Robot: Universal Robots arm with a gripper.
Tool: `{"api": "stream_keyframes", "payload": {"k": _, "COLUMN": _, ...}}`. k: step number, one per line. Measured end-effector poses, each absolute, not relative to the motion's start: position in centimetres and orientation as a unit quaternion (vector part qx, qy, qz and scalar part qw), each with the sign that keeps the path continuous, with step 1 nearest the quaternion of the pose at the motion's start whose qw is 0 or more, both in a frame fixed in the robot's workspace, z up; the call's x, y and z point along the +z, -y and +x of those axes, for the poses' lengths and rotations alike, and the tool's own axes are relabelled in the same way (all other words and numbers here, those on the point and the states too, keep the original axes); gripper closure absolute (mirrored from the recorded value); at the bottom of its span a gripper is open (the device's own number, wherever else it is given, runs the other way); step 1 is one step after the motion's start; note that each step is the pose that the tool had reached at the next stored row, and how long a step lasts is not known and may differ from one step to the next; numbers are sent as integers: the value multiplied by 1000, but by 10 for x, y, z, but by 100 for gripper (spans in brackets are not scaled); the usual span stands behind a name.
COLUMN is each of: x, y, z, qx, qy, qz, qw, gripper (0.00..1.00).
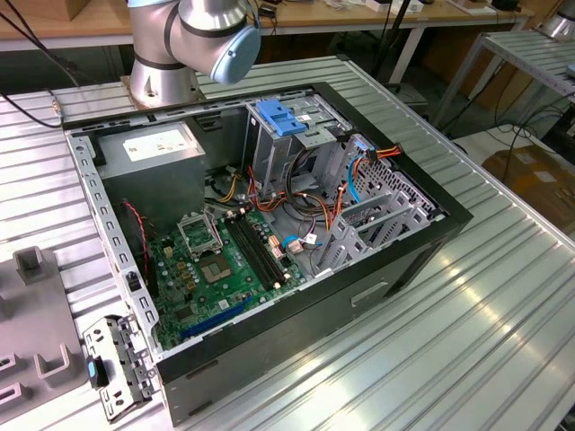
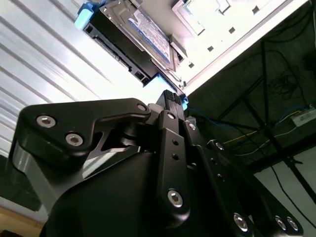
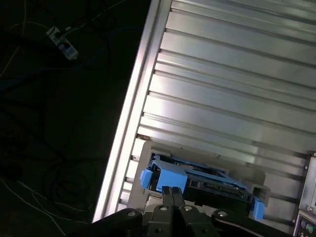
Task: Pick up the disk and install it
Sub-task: 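Pick up the disk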
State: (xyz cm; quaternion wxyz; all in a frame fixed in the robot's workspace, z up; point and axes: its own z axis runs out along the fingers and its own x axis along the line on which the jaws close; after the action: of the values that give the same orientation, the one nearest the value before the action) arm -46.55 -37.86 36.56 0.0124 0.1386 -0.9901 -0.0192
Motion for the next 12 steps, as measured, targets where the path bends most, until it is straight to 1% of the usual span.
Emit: {"api": "stream_keyframes", "payload": {"k": 12, "x": 366, "y": 379, "z": -466, "qx": -18, "qy": 967, "qz": 252, "qw": 15, "gripper": 89}}
